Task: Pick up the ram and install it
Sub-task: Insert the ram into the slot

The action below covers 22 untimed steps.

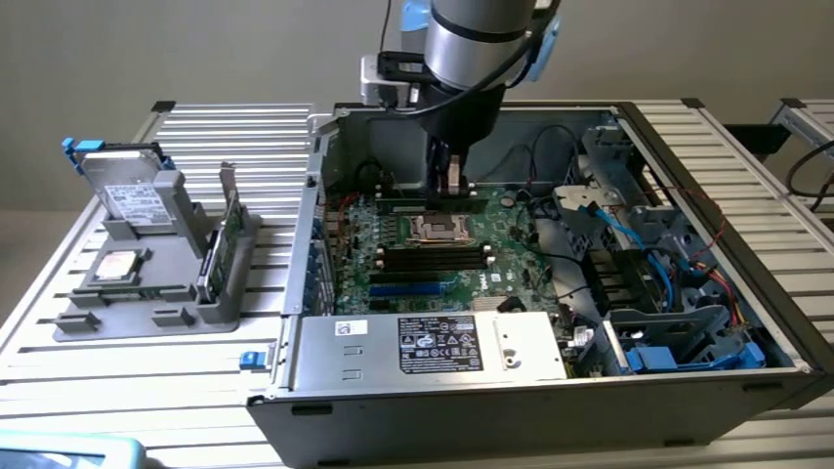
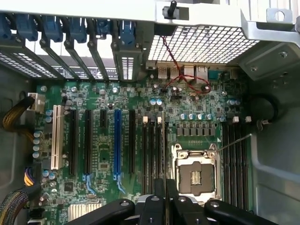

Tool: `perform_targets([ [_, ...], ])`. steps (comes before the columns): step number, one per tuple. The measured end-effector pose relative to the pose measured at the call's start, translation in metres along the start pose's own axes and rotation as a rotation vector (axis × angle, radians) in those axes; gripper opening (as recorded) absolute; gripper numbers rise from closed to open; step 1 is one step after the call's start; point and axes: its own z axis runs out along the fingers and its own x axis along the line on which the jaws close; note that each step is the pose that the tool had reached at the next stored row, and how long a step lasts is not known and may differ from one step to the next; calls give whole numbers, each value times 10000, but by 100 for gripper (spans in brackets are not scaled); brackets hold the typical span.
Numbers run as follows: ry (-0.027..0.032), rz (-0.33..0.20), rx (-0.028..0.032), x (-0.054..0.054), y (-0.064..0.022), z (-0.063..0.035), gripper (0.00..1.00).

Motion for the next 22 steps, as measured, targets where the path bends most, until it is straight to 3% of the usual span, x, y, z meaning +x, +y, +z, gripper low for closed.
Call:
perform_targets([
  [11, -1, -6, 51, 26, -99, 187, 13],
  [22, -1, -9, 86, 99, -122, 379, 13],
])
